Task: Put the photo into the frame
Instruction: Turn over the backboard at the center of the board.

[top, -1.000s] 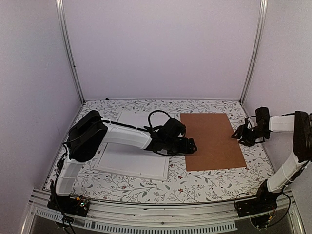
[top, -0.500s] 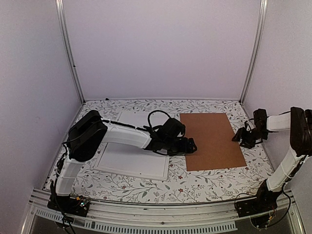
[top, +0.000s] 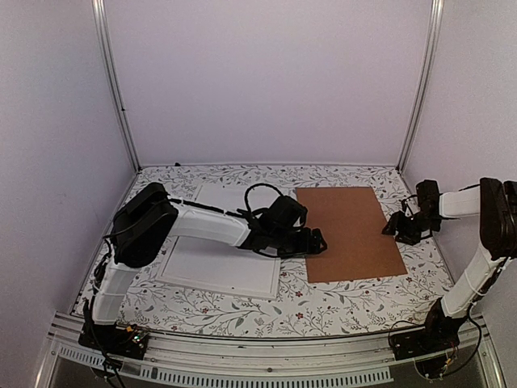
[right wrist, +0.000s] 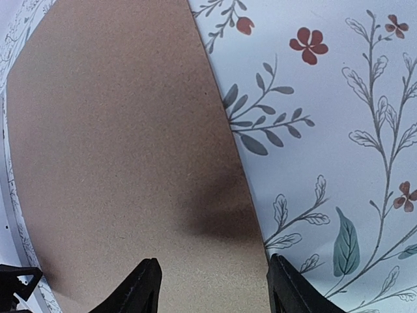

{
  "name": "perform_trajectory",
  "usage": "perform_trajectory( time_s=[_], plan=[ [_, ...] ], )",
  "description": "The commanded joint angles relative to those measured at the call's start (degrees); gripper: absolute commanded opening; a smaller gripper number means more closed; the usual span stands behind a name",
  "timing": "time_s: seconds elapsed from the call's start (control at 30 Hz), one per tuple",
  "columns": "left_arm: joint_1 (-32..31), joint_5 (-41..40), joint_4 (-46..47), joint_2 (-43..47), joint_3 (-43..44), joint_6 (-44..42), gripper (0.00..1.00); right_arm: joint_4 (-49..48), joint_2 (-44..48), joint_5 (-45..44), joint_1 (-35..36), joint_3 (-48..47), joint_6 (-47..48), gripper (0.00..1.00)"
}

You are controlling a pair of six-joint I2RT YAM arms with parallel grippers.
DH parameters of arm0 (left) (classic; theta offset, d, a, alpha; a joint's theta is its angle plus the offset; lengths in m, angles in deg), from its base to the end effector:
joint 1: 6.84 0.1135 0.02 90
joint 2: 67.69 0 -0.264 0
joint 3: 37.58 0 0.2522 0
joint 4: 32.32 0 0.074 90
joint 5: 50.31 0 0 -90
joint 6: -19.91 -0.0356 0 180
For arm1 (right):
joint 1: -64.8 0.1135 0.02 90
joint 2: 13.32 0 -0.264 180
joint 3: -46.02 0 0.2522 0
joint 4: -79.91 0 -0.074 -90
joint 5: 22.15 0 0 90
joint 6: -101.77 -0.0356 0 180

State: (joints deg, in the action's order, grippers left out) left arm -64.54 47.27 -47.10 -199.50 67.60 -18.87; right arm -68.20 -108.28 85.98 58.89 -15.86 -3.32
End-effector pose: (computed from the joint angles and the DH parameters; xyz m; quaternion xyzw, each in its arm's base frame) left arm 0.2650 -0.4280 0.1249 0.0786 0.9065 -0.3691 0.1896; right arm 0.2993 -0.0198 0.1412 0.1421 0.9541 0.1704 0.2010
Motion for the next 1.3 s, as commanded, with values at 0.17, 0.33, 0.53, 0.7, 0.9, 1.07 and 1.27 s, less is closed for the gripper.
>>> perform_trajectory(
  time_s=[0.17,0.33,0.53,0.7,0.9,1.07,1.27],
  plan=[
    [0.4,-0.5,-3.3,-0.4,-2.8,0.4,0.87,1.5,6.2,1.7,2.5,3.8,-2.0,0.58],
    [0.8,-3.9,-5.2,0.7,-3.0,-0.7,0.87,2.0,6.8,-2.3,2.5,1.3,-2.4,0.59],
    [1.2,-5.8,-6.1,1.0,-3.0,-1.5,0.87,1.6,1.4,-5.3,2.5,-2.5,-1.2,0.59],
    [1.1,-5.3,-6.0,0.4,-2.8,-1.5,0.87,1.1,-3.3,-4.2,2.5,-4.3,0.6,0.59],
    [1.1,-4.6,-6.1,-0.2,-2.6,-1.8,0.87,1.1,-5.5,-3.9,2.5,-4.0,2.6,0.59],
    [1.0,-3.9,-6.1,-0.5,-2.4,-1.7,0.87,1.2,-4.6,-2.1,2.5,-2.9,3.0,0.59],
    [0.7,-3.1,-5.9,-1.0,-2.2,-1.4,0.87,0.4,-1.8,3.7,2.6,-0.3,2.4,0.58]
  ],
)
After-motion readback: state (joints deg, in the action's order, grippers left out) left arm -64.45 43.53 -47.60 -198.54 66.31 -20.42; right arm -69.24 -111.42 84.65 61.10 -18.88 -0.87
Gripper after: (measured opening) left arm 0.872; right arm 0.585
